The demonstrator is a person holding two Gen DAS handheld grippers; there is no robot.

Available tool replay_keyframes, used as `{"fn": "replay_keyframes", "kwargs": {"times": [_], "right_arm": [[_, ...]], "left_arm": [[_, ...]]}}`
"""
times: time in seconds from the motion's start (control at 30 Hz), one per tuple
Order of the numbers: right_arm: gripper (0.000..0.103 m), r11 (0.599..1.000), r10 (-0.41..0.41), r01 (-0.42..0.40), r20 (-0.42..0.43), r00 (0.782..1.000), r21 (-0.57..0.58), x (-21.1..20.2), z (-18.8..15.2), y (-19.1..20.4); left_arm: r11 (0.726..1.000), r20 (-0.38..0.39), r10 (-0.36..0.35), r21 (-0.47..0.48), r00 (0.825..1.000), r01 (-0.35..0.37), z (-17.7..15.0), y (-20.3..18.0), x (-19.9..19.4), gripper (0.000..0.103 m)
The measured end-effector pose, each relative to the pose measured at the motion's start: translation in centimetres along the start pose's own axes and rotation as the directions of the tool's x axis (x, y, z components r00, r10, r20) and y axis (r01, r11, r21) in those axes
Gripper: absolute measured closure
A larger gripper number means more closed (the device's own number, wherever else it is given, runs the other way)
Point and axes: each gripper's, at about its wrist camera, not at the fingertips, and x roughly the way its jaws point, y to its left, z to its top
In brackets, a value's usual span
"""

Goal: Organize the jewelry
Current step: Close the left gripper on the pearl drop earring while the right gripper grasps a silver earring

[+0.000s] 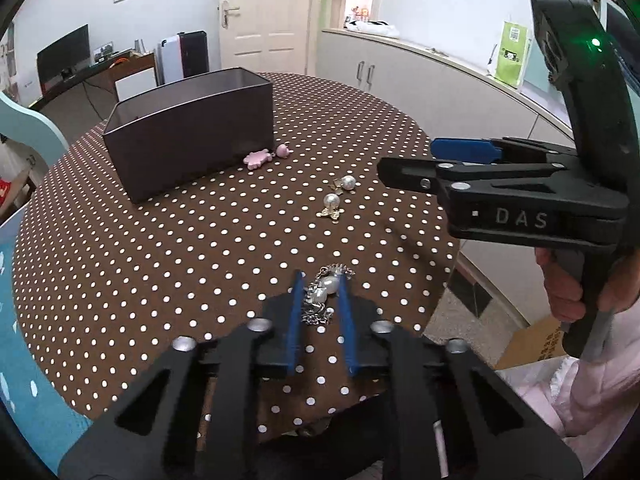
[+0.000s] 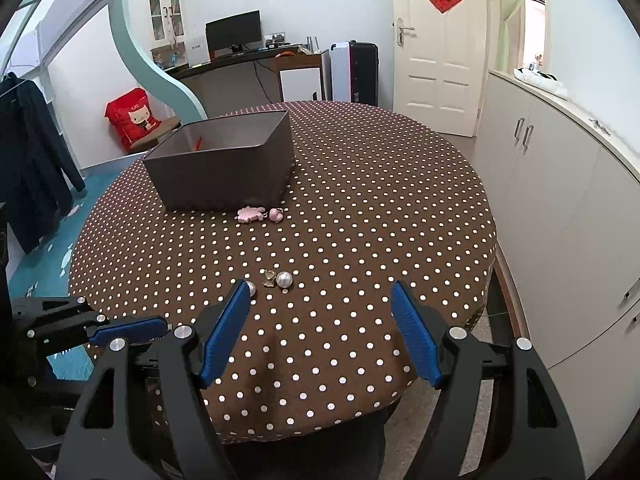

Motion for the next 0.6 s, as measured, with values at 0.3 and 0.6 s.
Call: {"fn": "replay_keyframes", "kwargs": {"times": [0.3,0.6], "right_arm": [[0.033,0.999,0.033,-0.034,-0.015,0.999,-0.022,0.8,-0.4,1.0],[0.057,0.984,0.149,-0.152,-0.030,0.988,-0.090,2.1,-0.3,3.6]], "left_arm": [[0.996,0.040,-0.008,-0.089,0.999,0.011,-0.2,2.2,-0.8,0.094],[0.977,0.081,-0.013,-0.212,0.997,0.030,0.2,4.8,-1.1,0.094]]}}
